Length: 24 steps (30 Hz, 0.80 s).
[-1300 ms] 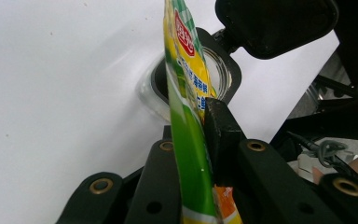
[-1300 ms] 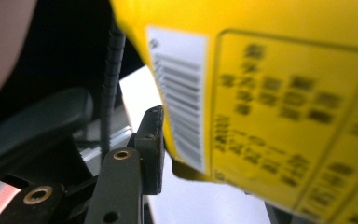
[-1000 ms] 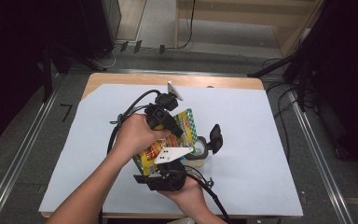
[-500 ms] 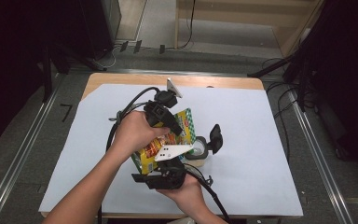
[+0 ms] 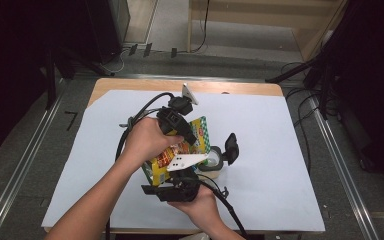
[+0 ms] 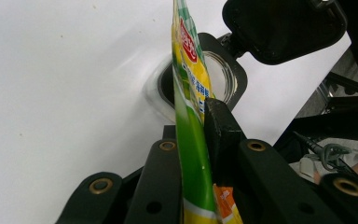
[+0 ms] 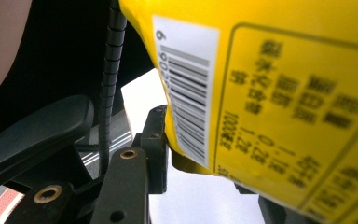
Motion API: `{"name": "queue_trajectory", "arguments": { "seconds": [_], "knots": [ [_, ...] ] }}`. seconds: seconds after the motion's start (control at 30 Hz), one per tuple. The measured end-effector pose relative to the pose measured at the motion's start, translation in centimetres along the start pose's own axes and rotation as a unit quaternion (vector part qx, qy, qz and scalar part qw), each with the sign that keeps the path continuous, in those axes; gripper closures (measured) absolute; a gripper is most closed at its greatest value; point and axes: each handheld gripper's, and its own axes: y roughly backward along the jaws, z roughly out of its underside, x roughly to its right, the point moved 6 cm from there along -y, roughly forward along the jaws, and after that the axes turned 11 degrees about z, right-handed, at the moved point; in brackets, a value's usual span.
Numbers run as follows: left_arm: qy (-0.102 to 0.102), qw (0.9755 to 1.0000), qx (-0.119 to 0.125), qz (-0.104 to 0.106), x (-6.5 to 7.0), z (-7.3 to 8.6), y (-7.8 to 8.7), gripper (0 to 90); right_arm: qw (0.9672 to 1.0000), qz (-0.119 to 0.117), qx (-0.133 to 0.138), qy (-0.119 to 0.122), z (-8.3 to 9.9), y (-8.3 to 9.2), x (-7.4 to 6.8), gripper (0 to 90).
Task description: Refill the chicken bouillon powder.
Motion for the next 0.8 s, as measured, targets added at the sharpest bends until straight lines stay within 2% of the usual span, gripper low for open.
{"name": "queue_trajectory", "arguments": {
  "seconds": [0.13,0.2,0.23,0.27,0.8],
  "knots": [
    [0.003,1.0,-0.003,0.007,0.24,-0.05,-0.23,87.5,0.9999,0.003,-0.004,0.013,0.22,-0.29,-0.06,61.0],
    [0.003,1.0,-0.004,0.007,0.27,-0.06,-0.27,87.5,0.9998,0.008,-0.006,0.019,0.28,-0.36,-0.03,61.7],
    [0.002,1.0,-0.005,0.008,0.29,-0.08,-0.33,87.3,0.9996,0.015,-0.006,0.024,0.32,-0.35,0.06,65.8],
    [0.0,1.0,-0.005,0.008,0.31,-0.1,-0.36,87.2,0.9995,0.017,-0.007,0.025,0.33,-0.33,0.1,66.1],
    [0.004,0.9999,0.003,0.012,0.18,0.0,-0.1,85.7,0.9993,0.019,-0.002,0.032,0.31,-0.2,0.05,66.3]
  ]
}}
